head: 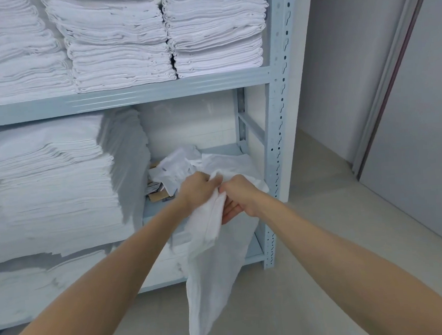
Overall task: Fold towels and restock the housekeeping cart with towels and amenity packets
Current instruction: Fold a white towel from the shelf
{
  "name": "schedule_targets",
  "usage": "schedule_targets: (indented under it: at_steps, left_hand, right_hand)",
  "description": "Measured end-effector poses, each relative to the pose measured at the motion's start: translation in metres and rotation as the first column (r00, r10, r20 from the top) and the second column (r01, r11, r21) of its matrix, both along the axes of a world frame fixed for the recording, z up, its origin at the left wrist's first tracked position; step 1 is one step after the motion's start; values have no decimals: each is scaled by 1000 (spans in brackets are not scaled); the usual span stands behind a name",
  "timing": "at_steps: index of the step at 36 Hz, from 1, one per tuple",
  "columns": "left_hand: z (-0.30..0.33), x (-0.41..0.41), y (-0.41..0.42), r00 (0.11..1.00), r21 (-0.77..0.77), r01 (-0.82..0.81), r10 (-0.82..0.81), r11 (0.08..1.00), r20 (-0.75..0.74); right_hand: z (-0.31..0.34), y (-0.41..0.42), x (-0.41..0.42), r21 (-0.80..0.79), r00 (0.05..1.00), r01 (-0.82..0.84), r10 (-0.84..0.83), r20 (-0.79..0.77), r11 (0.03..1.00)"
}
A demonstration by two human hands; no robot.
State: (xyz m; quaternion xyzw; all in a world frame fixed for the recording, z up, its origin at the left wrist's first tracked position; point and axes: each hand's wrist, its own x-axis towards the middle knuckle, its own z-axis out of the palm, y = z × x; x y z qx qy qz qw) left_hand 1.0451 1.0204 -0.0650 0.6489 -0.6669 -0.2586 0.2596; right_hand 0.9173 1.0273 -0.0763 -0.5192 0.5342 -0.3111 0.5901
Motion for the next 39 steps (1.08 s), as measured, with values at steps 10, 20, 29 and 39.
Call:
schedule_targets:
  at_steps: [10, 20, 29, 39]
  left_hand:
    - [-15, -7, 20, 945, 176, 263, -290, 949, 151]
    - [-52, -10, 15, 853, 171, 287, -333, 942, 403]
    - [-60, -15, 12, 844, 57, 367, -358, 928, 400]
    - [-57, -13, 16, 828, -5, 454, -419, 891, 373]
  right_hand:
    - [-14, -1, -6, 96, 993, 107, -112, 48, 990]
    - [-44, 0, -2, 70, 975, 156, -143, -172, 985]
    - [-38, -10, -45, 26, 875, -115, 114, -471, 993]
    - [-58, -53, -111, 70, 618, 9, 49, -785, 997]
